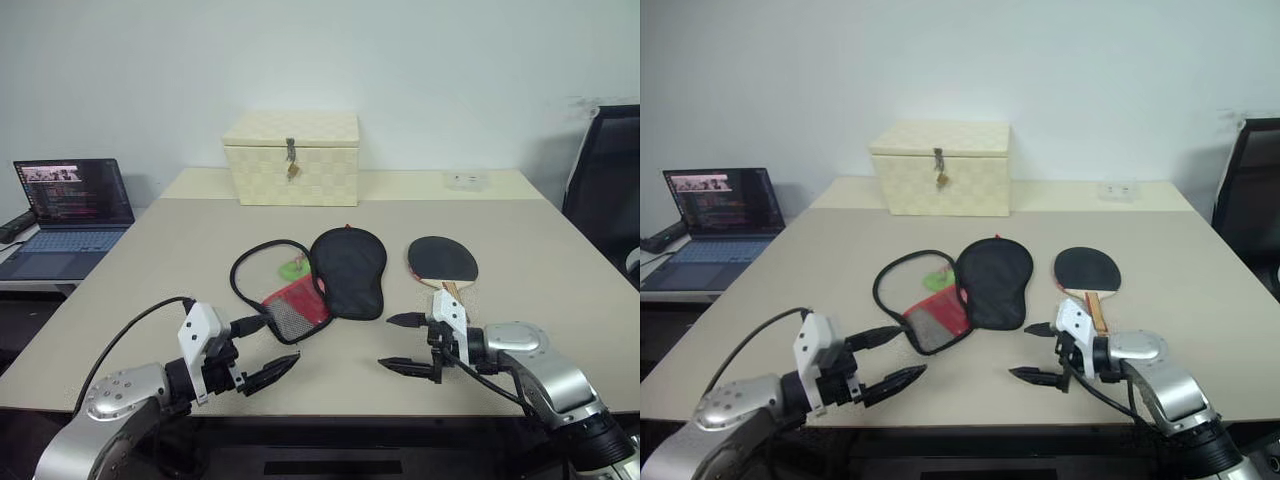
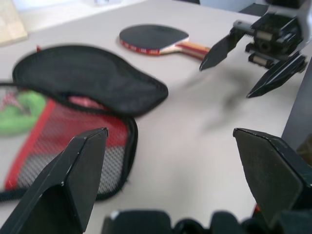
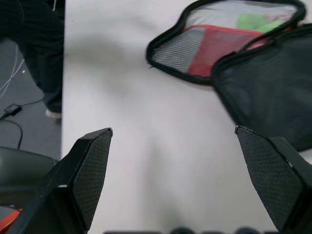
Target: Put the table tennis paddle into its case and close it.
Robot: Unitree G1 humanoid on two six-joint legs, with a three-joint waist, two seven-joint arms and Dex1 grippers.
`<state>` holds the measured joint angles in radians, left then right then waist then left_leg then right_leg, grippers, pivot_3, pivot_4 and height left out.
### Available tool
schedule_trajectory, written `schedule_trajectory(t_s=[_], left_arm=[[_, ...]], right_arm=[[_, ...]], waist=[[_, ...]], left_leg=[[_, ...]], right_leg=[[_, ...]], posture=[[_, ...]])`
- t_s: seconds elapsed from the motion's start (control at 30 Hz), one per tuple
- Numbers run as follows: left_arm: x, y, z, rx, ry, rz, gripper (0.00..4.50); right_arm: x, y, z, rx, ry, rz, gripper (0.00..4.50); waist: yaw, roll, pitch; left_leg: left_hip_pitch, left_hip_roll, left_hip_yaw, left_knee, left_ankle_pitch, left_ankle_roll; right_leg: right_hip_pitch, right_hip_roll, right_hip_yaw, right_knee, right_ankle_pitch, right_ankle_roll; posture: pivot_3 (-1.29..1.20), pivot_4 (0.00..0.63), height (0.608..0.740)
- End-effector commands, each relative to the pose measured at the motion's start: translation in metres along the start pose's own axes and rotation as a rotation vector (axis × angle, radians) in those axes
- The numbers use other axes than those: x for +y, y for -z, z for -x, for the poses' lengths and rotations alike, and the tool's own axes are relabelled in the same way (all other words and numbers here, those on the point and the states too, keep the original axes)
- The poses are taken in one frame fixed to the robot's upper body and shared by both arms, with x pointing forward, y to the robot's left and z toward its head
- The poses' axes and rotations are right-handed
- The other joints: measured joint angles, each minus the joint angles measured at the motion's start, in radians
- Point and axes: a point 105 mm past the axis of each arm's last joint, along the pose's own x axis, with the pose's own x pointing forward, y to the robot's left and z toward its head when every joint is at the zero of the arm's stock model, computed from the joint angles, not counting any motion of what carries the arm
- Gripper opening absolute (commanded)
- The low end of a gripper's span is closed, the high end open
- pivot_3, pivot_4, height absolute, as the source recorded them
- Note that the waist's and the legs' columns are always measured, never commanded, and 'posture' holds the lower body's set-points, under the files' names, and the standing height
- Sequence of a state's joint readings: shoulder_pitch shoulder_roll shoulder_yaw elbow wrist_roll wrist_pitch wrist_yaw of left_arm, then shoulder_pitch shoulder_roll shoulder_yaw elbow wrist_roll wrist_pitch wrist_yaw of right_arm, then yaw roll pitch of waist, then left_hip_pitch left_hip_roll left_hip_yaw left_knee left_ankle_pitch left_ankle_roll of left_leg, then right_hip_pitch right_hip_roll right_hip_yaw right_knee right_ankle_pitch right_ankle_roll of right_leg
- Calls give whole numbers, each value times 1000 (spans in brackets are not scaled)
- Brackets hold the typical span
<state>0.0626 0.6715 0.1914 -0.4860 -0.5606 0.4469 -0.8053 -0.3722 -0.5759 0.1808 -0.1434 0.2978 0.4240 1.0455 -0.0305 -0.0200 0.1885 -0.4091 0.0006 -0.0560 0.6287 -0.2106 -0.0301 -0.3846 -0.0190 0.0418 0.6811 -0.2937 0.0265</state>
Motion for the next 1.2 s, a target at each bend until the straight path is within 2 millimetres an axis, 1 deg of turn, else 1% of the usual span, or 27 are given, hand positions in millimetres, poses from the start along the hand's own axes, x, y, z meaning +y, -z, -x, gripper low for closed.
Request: schedule_trajectory(t_s=[0.03, 0.1, 0.17, 0.27, 0.33, 0.4, 0.47, 0.57, 0.63, 0.67, 0.73, 0.83, 0.97, 1.03, 1.2], left_arm=[[-1, -4, -4, -32, -14, -38, 4500], [3, 0, -9, -40, -24, -47, 4500], [6, -2, -13, -56, -36, -54, 4500], [9, -7, -15, -87, -15, -35, 4500], [12, -9, -16, -90, 10, -49, 4500], [18, -18, -14, -103, 19, -67, 4500], [26, -25, -8, -108, 11, -78, 4500], [37, -37, 4, -125, 11, -54, 4500], [46, -39, 19, -127, 15, -5, 4500], [47, -42, 22, -131, 16, 27, 4500], [48, -45, 28, -113, 35, 55, 4500], [51, -40, 37, -47, 57, 42, 4500], [56, -42, 41, -22, 68, 8, 4500], [58, -40, 43, -8, 72, -4, 4500], [61, -35, 47, 13, 84, -25, 4500]], right_arm=[[0, -9, 4, -8, -4, 31, 4429], [-4, -7, 5, 4, 22, 30, 4429], [-5, -9, 8, 5, 32, 34, 4429], [-11, -23, 13, -29, 62, 21, 4429], [-19, -33, 17, -61, 106, -6, 4429], [-27, -39, 20, -85, 144, -38, 4429], [-34, -43, 20, -97, 177, -65, 4429], [-50, -49, 17, -104, 255, -86, 4429], [-59, -51, 5, -111, 325, -132, 4429], [-65, -51, 4, -106, 356, -152, 4429], [-73, -50, 1, -91, 391, -251, 4429], [-83, -39, -9, -46, 452, -377, 4429], [-96, -30, -23, -19, 536, -449, 4429], [-101, -24, -29, -6, 574, -479, 4429], [-103, -16, -50, 14, 579, -510, 4429]], waist=[[0, 0, 0], [1, 0, 0], [1, 0, 0], [1, 0, 0], [-1, 0, 0], [-1, 0, 0], [-1, 0, 0], [-3, 0, 0], [-6, 0, 0], [-8, 0, 0], [-7, 0, 0], [-5, 0, 0], [-3, 0, 0], [-3, 0, 0], [-5, 0, 0]], left_leg=[[0, 0, 0, 0, 0, 0], [1, 0, 0, 0, 0, 0], [1, 0, 0, 0, 0, 0], [1, 0, 0, 0, 0, 0], [1, 0, 0, 0, 0, 0], [1, 0, 0, 0, 0, 0], [1, 0, 0, 0, 0, 0], [1, 0, 1, 0, 0, 0], [0, 0, 1, 0, 0, 0], [0, 0, 1, 0, 0, 0], [0, 0, 1, -1, 0, 0], [-1, 0, 1, 0, 0, 0], [-1, 0, 1, -1, 0, 0], [-1, 0, 1, -1, 0, 0], [-2, 0, 2, -2, 0, 0]], right_leg=[[0, 0, 0, 0, 0, 0], [1, 0, 0, 0, 0, 0], [1, 0, 0, 0, 0, 0], [1, 0, 0, 0, 0, 0], [1, 0, 0, 0, 0, 0], [1, 0, 0, 0, 0, 0], [1, 0, -1, 0, 0, 0], [0, 0, 0, 0, 0, 0], [0, 0, 0, 1, 0, 0], [-1, 0, 0, 1, 0, 0], [-1, 0, 0, 1, 0, 0], [-1, 0, 0, 1, 0, 0], [-2, 0, 0, 1, 0, 0], [-3, 0, 0, 1, 0, 0], [-4, 0, 0, 1, 0, -1]], posture=[[0, 150, 740], [0, 150, 740], [0, 150, 740], [0, 150, 740], [0, 150, 740], [0, 150, 740], [0, 150, 740], [0, 150, 740], [0, 150, 740], [0, 150, 740], [0, 150, 740], [0, 150, 740], [0, 150, 740], [0, 150, 740], [0, 150, 740]])
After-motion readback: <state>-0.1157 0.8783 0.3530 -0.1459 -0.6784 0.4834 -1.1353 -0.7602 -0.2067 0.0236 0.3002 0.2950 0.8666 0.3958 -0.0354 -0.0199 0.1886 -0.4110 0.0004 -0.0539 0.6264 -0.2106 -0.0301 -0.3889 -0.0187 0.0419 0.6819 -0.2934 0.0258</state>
